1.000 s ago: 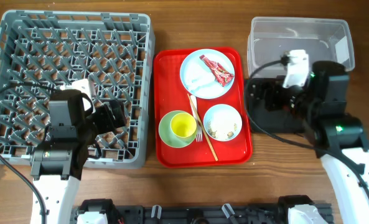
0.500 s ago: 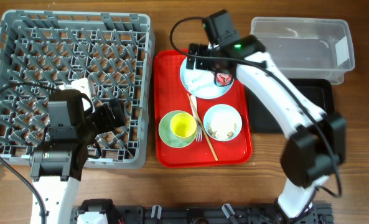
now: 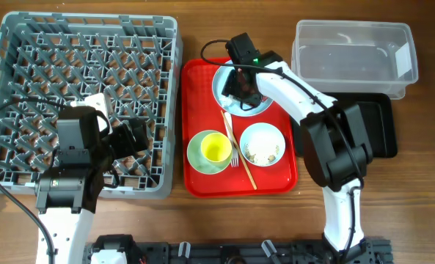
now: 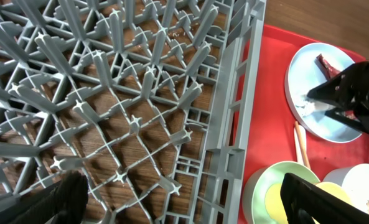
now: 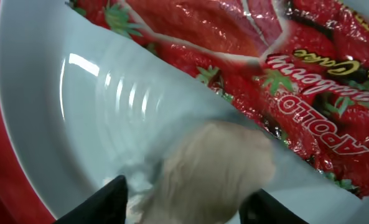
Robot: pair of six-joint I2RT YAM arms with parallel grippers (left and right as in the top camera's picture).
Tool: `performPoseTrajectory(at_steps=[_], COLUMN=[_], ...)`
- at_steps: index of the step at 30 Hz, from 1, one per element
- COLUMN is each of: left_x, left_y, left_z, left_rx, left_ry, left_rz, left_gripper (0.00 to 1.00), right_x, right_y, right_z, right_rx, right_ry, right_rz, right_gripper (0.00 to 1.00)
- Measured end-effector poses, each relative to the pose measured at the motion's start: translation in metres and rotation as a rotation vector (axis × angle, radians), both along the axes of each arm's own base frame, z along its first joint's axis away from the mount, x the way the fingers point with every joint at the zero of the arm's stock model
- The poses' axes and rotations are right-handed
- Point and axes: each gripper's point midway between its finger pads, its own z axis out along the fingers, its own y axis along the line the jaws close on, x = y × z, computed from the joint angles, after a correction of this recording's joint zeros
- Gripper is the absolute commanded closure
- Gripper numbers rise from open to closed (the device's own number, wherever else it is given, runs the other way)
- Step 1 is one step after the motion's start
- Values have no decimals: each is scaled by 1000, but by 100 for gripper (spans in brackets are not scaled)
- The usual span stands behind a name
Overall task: Sort waste into correct bins and load items into the dishwasher rack
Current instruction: 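Grasp the tissue with the right gripper, drop it in the clear bin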
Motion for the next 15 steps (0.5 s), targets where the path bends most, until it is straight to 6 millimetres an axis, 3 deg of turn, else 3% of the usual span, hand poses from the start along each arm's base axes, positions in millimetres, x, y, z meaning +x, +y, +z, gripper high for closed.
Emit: performPoseTrajectory(at_steps=[2, 3, 9, 10, 12, 13, 15], left_x=[0, 0, 0, 0, 0, 0, 0], left_y=[0, 0, 0, 0, 0, 0, 0], left_z=[0, 0, 0, 0, 0, 0, 0], left_rx=[0, 0, 0, 0, 0, 0, 0], left_ry=[1, 1, 1, 1, 1, 1, 1], left_rz=[0, 0, 0, 0, 0, 0, 0], left_gripper=[0, 0, 0, 0, 0, 0, 0], right_x=[0, -1, -4, 0, 13, 25, 41], right_y=[-1, -1, -3, -5, -18, -40, -88], right_z=[-2, -2, 0, 13, 59, 104, 166], right_rx=[-3, -5, -18, -13, -12, -25, -69], right_ry=[1, 5, 11, -18, -125, -236, -395], right_rz=[-5, -5, 29, 52, 46, 14, -60], right_gripper=[80, 94, 96, 96, 96, 96, 95])
